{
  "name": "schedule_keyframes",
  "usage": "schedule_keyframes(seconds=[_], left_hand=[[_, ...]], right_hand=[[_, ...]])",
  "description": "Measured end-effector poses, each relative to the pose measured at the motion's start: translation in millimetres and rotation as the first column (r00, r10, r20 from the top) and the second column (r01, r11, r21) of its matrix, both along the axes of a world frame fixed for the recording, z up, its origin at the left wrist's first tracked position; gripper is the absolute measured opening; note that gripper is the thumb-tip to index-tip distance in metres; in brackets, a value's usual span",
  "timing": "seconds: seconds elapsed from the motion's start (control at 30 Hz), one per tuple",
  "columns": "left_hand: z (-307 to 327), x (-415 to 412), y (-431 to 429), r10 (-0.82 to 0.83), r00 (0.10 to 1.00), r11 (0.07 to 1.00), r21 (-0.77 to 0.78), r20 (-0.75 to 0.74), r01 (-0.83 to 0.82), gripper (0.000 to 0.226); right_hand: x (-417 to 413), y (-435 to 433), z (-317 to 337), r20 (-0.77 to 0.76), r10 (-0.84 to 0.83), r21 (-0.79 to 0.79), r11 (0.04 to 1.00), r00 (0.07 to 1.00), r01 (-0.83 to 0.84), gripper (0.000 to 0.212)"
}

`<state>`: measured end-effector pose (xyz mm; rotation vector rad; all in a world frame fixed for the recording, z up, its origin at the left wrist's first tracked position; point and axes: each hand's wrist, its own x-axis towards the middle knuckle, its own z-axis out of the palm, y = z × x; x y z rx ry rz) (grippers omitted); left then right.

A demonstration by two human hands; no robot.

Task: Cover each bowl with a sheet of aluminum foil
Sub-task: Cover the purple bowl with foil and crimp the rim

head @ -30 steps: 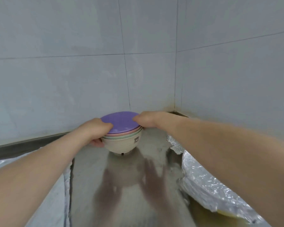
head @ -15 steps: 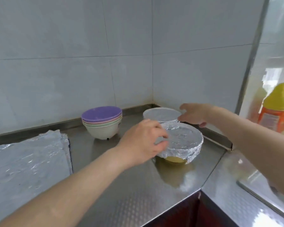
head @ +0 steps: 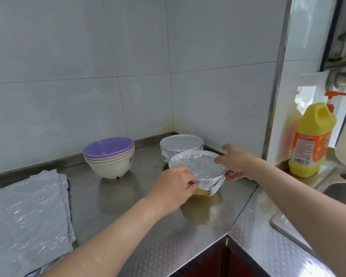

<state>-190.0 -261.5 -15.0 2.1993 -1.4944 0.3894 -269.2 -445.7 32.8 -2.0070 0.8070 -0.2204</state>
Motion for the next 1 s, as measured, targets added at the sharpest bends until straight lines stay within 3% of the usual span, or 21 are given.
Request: schedule_keyframes(seconds=[0.1, 0.17, 0.23, 0.37, 0.57, 0.87, 1.0], left_hand=[[3, 10, -14, 0.081, 0.997, 0.996, 0.027, -0.007, -0.081, 0.023], [4, 16, -23, 0.125, 0.992, 0.992, 0.033, -0.014, -0.125, 0.018], [4, 21, -30, 0.157, 0.987, 0.987, 0.029, -0.013, -0.157, 0.013], [4, 33, -46, 0.182, 0.983, 0.981, 0.071, -0.014, -0.181, 0.016], [1, 59, -60, 0.233, 0.972, 0.965, 0.133, -0.03, -0.227, 0.03], [-8, 66, -76, 0.183, 0.973, 0.97, 0.185, -0.141, -0.156, 0.065], [-9, 70, -88, 0.131, 0.976, 0.969, 0.229, -0.174, -0.089, 0.072]], right_hand=[[9, -4, -9, 0.184, -0.13, 0.156, 0.982, 0.974, 0.102, 0.052], [17, -6, -16, 0.247, -0.175, 0.218, 0.968, 0.953, 0.122, 0.031], [22, -2, -20, 0.203, -0.155, 0.221, 0.969, 0.967, 0.109, 0.009], [38, 2, -22, 0.175, -0.127, 0.284, 0.956, 0.976, 0.073, 0.027], [61, -1, -28, 0.28, -0.15, 0.372, 0.927, 0.948, 0.037, 0.054], [81, -5, -34, 0.412, -0.236, 0.413, 0.909, 0.88, 0.051, 0.054], [85, -11, -34, 0.408, -0.268, 0.354, 0.928, 0.873, 0.12, 0.047]])
